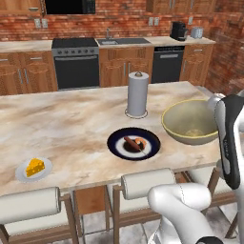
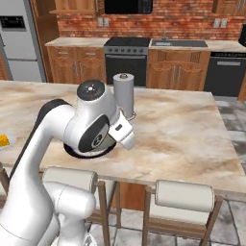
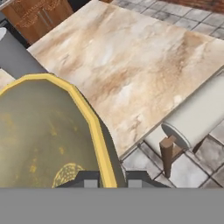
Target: Take the smaller bowl and place it next to the appetizer plate on the dining counter , and place the larger bowl next to the plate with cooked food.
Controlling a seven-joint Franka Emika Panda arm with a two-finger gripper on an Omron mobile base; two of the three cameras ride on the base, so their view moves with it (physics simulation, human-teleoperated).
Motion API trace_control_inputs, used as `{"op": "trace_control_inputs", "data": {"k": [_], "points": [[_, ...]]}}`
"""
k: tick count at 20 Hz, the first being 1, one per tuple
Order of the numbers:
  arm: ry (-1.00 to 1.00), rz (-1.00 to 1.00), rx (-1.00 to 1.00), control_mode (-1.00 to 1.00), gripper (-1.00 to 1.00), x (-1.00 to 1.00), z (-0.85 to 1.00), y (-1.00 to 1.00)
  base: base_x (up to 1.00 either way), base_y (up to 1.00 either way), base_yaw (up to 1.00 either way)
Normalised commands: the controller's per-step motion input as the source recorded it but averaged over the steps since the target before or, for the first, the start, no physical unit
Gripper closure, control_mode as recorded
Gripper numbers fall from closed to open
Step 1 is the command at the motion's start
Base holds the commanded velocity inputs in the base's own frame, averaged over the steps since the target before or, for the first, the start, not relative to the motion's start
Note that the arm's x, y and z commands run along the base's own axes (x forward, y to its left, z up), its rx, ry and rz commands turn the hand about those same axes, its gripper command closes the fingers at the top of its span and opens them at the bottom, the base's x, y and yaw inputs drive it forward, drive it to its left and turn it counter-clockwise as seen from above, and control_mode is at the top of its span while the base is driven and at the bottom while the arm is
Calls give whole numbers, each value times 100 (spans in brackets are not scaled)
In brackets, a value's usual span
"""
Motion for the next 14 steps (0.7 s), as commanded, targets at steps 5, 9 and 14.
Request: {"op": "trace_control_inputs", "data": {"k": [5,9,14], "points": [[-9,-12,-2,-100,100,52,-32,-35,0,0,0],[0,-6,0,-100,100,36,-13,-20,0,0,0],[2,0,5,-100,100,38,-9,-8,0,0,0]]}}
